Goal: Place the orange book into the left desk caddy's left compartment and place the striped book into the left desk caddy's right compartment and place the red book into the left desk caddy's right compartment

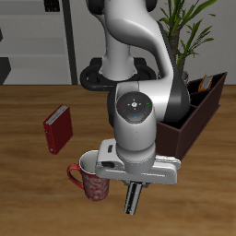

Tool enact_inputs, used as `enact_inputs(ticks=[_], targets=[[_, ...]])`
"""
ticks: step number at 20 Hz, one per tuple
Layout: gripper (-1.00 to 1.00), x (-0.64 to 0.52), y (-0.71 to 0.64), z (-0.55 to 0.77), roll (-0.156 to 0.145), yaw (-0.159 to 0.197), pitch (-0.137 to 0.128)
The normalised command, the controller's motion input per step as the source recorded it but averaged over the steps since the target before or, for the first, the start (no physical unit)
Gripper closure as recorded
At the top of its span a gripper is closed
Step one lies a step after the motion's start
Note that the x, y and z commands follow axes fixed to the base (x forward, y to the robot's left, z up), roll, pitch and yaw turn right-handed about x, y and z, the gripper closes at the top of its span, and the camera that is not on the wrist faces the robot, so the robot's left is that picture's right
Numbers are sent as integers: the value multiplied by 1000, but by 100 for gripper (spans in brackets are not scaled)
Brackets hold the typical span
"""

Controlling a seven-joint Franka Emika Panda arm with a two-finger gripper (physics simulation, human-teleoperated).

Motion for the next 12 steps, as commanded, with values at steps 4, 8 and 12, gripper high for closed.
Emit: enact_inputs(ticks=[4, 8, 12], targets=[[100, -158, -62, 601, -21, -27, -63], [100, -214, -49, 779, -37, -38, -80], [100, -347, 0, 823, -7, -13, -104]])
